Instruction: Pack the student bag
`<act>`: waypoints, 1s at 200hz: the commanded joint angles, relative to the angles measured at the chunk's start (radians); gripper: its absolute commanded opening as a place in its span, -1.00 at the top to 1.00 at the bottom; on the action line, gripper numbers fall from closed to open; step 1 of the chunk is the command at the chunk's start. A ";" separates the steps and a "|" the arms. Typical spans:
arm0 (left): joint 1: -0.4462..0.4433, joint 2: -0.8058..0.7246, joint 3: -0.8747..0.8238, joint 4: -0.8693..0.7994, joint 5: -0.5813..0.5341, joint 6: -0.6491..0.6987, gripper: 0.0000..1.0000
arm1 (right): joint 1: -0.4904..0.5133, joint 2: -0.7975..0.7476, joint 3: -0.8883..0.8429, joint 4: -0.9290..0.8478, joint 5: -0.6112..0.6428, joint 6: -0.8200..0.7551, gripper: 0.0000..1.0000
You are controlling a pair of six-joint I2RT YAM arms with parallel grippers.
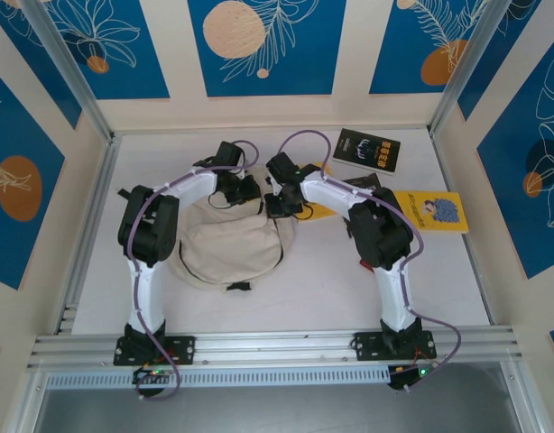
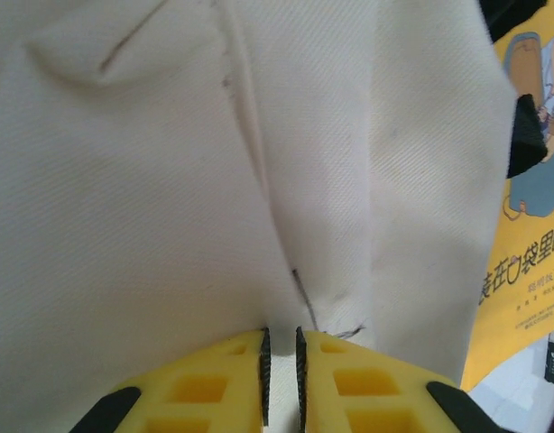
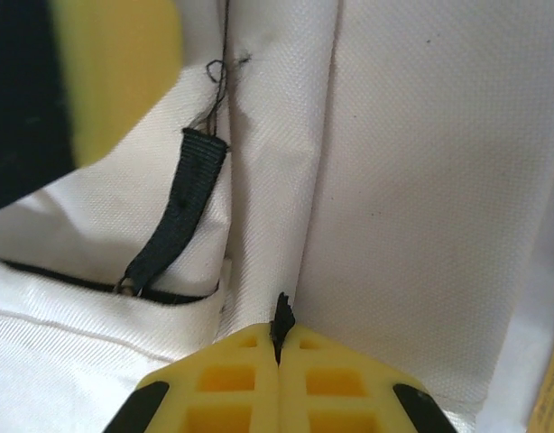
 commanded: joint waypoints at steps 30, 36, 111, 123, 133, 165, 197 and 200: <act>-0.022 -0.041 0.040 0.048 0.019 -0.016 0.67 | -0.027 -0.121 -0.114 0.107 -0.163 0.012 1.00; -0.024 -0.033 0.041 0.064 0.032 -0.024 0.67 | -0.029 -0.126 -0.126 0.117 -0.168 0.016 1.00; -0.058 0.124 0.166 0.059 0.086 -0.044 0.86 | -0.064 -0.173 -0.243 0.217 -0.243 0.024 1.00; -0.064 0.147 0.187 0.043 0.072 -0.042 0.91 | -0.070 -0.181 -0.260 0.226 -0.255 0.025 1.00; -0.068 0.165 0.204 0.022 0.053 -0.039 0.94 | -0.075 -0.186 -0.273 0.235 -0.267 0.028 1.00; -0.075 0.222 0.243 -0.056 -0.020 -0.035 1.00 | -0.080 -0.201 -0.304 0.241 -0.304 0.025 1.00; -0.075 0.266 0.250 -0.078 -0.048 -0.056 1.00 | -0.082 -0.230 -0.349 0.254 -0.370 0.011 1.00; -0.075 0.271 0.252 -0.079 -0.050 -0.059 1.00 | -0.082 -0.233 -0.355 0.253 -0.380 0.010 1.00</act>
